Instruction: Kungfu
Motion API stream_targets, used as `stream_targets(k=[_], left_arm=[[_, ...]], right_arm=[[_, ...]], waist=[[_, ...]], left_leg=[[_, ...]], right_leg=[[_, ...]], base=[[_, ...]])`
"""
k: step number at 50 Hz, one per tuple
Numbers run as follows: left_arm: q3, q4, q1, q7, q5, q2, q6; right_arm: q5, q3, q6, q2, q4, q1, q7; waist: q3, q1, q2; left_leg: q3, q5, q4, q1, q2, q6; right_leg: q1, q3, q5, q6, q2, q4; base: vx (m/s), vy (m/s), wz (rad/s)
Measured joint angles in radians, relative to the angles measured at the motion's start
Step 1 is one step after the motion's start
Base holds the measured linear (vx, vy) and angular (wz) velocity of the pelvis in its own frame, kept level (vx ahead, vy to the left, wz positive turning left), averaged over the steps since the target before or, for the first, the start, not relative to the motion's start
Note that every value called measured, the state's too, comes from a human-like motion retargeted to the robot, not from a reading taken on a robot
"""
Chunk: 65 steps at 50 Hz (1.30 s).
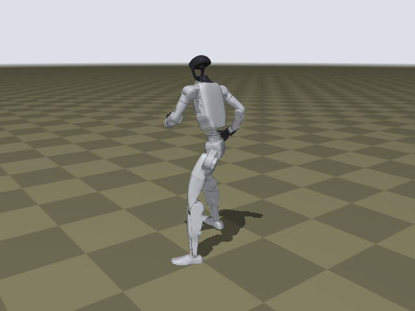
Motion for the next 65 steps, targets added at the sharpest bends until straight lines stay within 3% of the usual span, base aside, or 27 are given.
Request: stream_targets(k=[4, 8, 10, 13, 15, 19, 22, 25, 32, 42, 45, 48, 50, 53, 55, 58, 60, 62, 65], left_arm=[[0.007, -0.219, -0.036, 0.016, -0.019, 0.032, 0.056], [0.05, -0.487, -0.077, -0.03, -0.029, 0.049, 0.138], [0.111, -0.628, -0.089, -0.066, -0.049, 0.075, 0.19], [0.253, -0.794, -0.051, -0.138, -0.11, 0.106, 0.24], [0.335, -0.863, -0.014, -0.156, -0.169, 0.106, 0.249], [0.413, -0.908, 0.007, -0.107, -0.233, 0.124, 0.194], [0.449, -0.939, 0.036, -0.051, -0.2, 0.15, 0.202], [0.476, -0.948, 0.073, -0.003, -0.146, 0.175, 0.224], [0.543, -0.885, 0.177, 0.05, -0.15, 0.171, 0.207], [0.74, -0.705, 0.39, 0.121, -0.165, 0.114, 0.166], [0.799, -0.58, 0.483, 0.132, -0.15, 0.049, 0.18], [0.863, -0.37, 0.571, 0.159, -0.208, -0.05, 0.223], [0.892, -0.184, 0.616, 0.176, -0.317, -0.113, 0.244], [0.92, 0.128, 0.658, 0.032, -0.646, -0.197, 0.196], [0.908, 0.293, 0.687, -0.248, -1.067, -0.246, 0.209], [0.899, 0.441, 0.733, -0.851, -1.772, -0.336, 0.287], [0.901, 0.555, 0.73, -1.052, -2.115, -0.388, 0.39], [0.86, 0.674, 0.696, -1.087, -2.343, -0.395, 0.476], [0.766, 0.768, 0.64, -1.021, -2.462, -0.384, 0.487]], right_arm=[[0.275, -0.019, 0.1, 0.028, 0.002, 0.034, -0.013], [0.378, 0.053, 0.02, 0.237, 0.13, -0.092, -0.164], [0.332, 0.064, -0.009, 0.435, 0.291, -0.27, -0.158], [0.185, -0.101, 0.097, 0.669, 0.67, -0.597, 0.059], [0.077, -0.201, 0.203, 0.714, 0.927, -0.77, 0.139], [0.352, -0.141, 0.123, 0.69, 1.188, -0.997, 0.019], [0.29, -0.197, 0.11, 0.733, 1.145, -1.01, 0.063], [0.245, -0.132, 0.138, 0.754, 1.124, -1.004, 0.112], [0.159, -0.008, 0.105, 0.782, 1.102, -0.935, 0.043], [-0.05, 0.125, 0.059, 0.763, 0.926, -0.961, 0.002], [-0.032, 0.138, 0.07, 0.766, 0.786, -1.013, 0.042], [0.013, 0.17, 0.068, 0.718, 0.548, -1.074, 0.053], [0.023, 0.182, 0.047, 0.649, 0.341, -1.114, 0.025], [0.015, 0.133, -0.018, 0.466, -0.01, -1.167, -0.071], [-0.017, 0.043, -0.078, 0.325, -0.242, -1.182, -0.178], [-0.068, -0.174, -0.188, 0.122, -0.543, -1.139, -0.388], [-0.063, -0.364, -0.274, -0.014, -0.683, -1.074, -0.497], [-0.074, -0.579, -0.353, -0.131, -0.774, -0.983, -0.599], [-0.168, -0.848, -0.402, -0.246, -0.871, -0.819, -0.708]], waist=[[-0.005, 0.056, 0.001], [-0.056, 0.18, 0.018], [-0.097, 0.245, 0.021], [-0.191, 0.332, 0.02], [-0.232, 0.408, 0.01], [-0.255, 0.535, -0.036], [-0.254, 0.589, -0.046], [-0.247, 0.57, -0.055], [-0.237, 0.519, -0.082], [-0.222, 0.46, -0.083], [-0.215, 0.434, -0.066], [-0.228, 0.394, -0.085], [-0.244, 0.382, -0.112], [-0.287, 0.362, -0.156], [-0.311, 0.32, -0.17], [-0.329, 0.213, -0.148], [-0.336, 0.15, -0.124], [-0.321, 0.116, -0.113], [-0.303, 0.071, -0.108]], left_leg=[[-0.124, -0.06, 0.108, -0.07, -0.093, 0.015], [-0.175, -0.135, 0.231, -0.139, -0.19, 0.032], [-0.16, -0.171, 0.284, -0.185, -0.217, 0.028], [-0.153, -0.235, 0.368, -0.271, -0.252, 0.044], [-0.154, -0.269, 0.415, -0.303, -0.283, 0.058], [-0.151, -0.315, 0.467, -0.333, -0.317, 0.071], [-0.165, -0.328, 0.482, -0.349, -0.314, 0.077], [-0.193, -0.327, 0.479, -0.355, -0.313, 0.082], [-0.213, -0.305, 0.428, -0.328, -0.29, 0.068], [-0.186, -0.223, 0.296, -0.234, -0.216, 0.005], [-0.158, -0.167, 0.199, -0.159, -0.165, -0.029], [-0.101, -0.095, 0.086, -0.077, -0.18, -0.029], [-0.058, -0.057, 0.024, -0.015, -0.179, -0.029], [0.012, -0.018, -0.063, 0.075, -0.158, -0.029], [0.041, 0.007, -0.107, 0.104, -0.132, -0.029], [0.045, 0.018, -0.14, 0.107, -0.047, -0.029], [0.043, 0.018, -0.15, 0.104, 0.011, -0.029], [0.038, 0.025, -0.151, 0.103, 0.049, -0.029], [0.057, 0.035, -0.157, 0.099, 0.072, -0.029]], right_leg=[[0.146, -0.043, 0.076, 0.058, -0.052, -0.129], [0.296, -0.151, 0.146, 0.111, -0.111, -0.257], [0.341, -0.205, 0.181, 0.136, -0.13, -0.313], [0.378, -0.302, 0.233, 0.153, -0.142, -0.378], [0.408, -0.402, 0.272, 0.142, -0.158, -0.418], [0.424, -0.474, 0.325, 0.127, -0.193, -0.432], [0.42, -0.475, 0.359, 0.076, -0.18, -0.423], [0.423, -0.471, 0.381, 0.031, -0.157, -0.408], [0.398, -0.429, 0.377, -0.039, -0.127, -0.372], [0.336, -0.355, 0.243, 0.102, -0.119, -0.297], [0.296, -0.315, 0.187, 0.108, -0.107, -0.231], [0.202, -0.247, 0.151, 0.128, -0.181, -0.104], [0.125, -0.187, 0.117, 0.125, -0.213, -0.01], [0.032, -0.133, 0.037, 0.107, -0.223, 0.123], [0.001, -0.145, -0.026, 0.09, -0.22, 0.196], [-0.006, -0.195, -0.108, 0.067, -0.161, 0.267], [-0.016, -0.218, -0.158, 0.049, -0.114, 0.31], [-0.026, -0.223, -0.187, 0.034, -0.084, 0.336], [-0.061, -0.213, -0.217, 0.017, -0.068, 0.374]], base=[[0.37, 0.61, 1.27], [0.43, 0.62, 1.21], [0.4, 0.47, 1.04], [0.53, 0.4, 0.9], [0.42, 0.4, 0.49], [0.27, 0.26, 0.2], [0.24, 0.12, 0.12], [0.15, 0.06, 0.26], [0.04, -0.12, -0.06], [-0.15, -0.27, -0.41], [-0.25, -0.37, -0.65], [-0.26, -0.31, -0.69], [-0.2, -0.51, -1.09], [-0.08, -0.72, -0.97], [0.01, -0.71, -0.34], [0.0, -0.8, 0.05], [0.0, -0.74, -0.09], [-0.13, -0.53, -0.25], [-0.2, -0.33, -0.19]])
